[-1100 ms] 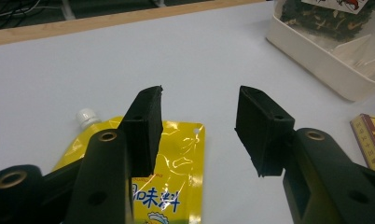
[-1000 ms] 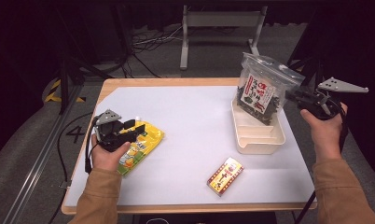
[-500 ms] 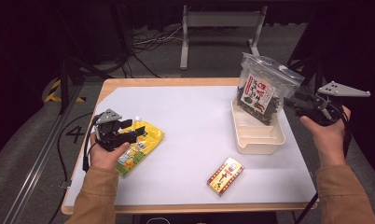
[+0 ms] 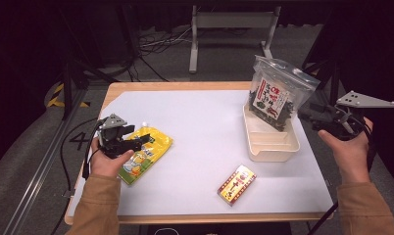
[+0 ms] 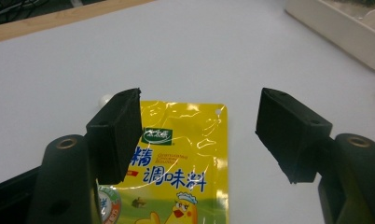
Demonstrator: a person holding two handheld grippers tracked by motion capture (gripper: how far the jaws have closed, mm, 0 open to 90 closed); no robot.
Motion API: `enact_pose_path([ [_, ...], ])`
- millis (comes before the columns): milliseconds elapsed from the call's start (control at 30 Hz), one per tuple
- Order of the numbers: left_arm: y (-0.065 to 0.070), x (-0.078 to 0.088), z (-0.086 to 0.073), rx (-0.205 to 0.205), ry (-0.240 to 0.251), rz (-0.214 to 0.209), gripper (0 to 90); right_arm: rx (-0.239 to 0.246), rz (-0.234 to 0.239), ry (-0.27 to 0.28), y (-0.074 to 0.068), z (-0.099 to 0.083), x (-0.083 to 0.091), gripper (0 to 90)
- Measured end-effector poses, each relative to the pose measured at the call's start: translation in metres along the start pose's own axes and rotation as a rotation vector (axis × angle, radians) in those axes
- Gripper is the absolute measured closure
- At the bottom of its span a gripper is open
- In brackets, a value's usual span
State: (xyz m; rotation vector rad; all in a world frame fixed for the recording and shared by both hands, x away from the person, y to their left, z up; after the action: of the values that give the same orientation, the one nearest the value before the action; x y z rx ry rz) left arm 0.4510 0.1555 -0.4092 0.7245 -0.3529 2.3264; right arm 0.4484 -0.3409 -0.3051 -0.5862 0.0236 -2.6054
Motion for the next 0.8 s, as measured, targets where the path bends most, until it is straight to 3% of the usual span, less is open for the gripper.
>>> enact_pose_path([
  [600, -0.024, 0.013, -0.014, 0.057, -0.061, 0.031, 20.6, 0.044, 0.095, -0.057, -0.040, -0.029, -0.010, 43.3],
  [800, -0.038, 0.010, -0.023, 0.071, -0.109, 0.059, 14.7, 0.059, 0.122, -0.066, -0.054, -0.042, -0.015, 42.0],
])
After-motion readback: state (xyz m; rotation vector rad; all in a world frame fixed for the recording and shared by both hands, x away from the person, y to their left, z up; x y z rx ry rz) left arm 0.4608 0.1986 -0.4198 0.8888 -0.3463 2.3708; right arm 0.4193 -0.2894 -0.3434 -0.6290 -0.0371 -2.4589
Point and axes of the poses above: each handheld gripper's, and its own axes: x roughly backward along the jaws, z roughly out of its top, y roughly to its right, the point moved 9 cm from there along -x, roughly forward along the jaws, and after that the axes turned 11 degrees about -x, right-handed, at the moved point
